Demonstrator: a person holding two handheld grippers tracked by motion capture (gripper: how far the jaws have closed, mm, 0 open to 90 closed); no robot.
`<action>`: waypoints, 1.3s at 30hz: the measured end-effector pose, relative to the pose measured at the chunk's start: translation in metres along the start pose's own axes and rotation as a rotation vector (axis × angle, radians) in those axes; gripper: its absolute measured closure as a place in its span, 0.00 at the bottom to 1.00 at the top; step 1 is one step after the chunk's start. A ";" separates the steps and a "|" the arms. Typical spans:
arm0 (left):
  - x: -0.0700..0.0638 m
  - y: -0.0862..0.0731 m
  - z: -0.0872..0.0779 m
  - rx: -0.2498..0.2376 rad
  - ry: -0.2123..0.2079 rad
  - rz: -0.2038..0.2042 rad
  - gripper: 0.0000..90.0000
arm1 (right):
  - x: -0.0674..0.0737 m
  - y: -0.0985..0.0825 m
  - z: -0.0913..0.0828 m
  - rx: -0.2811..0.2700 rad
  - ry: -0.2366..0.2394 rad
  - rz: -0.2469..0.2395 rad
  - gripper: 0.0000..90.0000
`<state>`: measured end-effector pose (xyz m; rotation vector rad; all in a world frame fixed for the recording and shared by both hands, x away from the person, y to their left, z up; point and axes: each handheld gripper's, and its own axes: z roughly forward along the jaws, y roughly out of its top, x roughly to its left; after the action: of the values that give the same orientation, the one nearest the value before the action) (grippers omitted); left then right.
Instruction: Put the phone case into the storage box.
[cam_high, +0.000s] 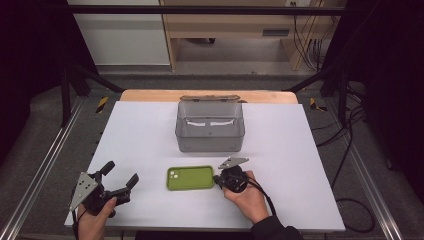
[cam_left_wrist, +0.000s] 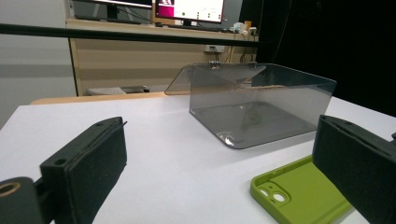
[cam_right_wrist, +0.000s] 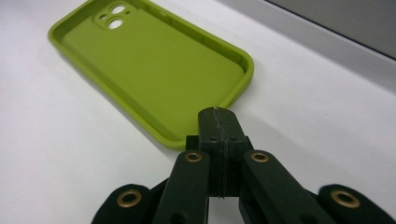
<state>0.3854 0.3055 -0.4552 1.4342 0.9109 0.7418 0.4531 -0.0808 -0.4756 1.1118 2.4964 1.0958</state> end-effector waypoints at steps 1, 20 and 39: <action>0.000 0.000 0.000 -0.002 0.001 -0.001 0.03 | 0.003 0.000 0.001 -0.001 0.007 -0.008 1.00; 0.001 0.001 -0.001 -0.006 0.004 0.006 0.03 | 0.067 0.032 0.018 -0.040 0.091 -0.226 1.00; -0.001 0.000 0.001 0.005 -0.004 0.013 0.03 | 0.059 0.033 0.031 0.010 0.120 -0.356 0.46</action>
<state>0.3857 0.3042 -0.4552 1.4469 0.9025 0.7463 0.4442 -0.0071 -0.4674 0.5825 2.6544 1.0715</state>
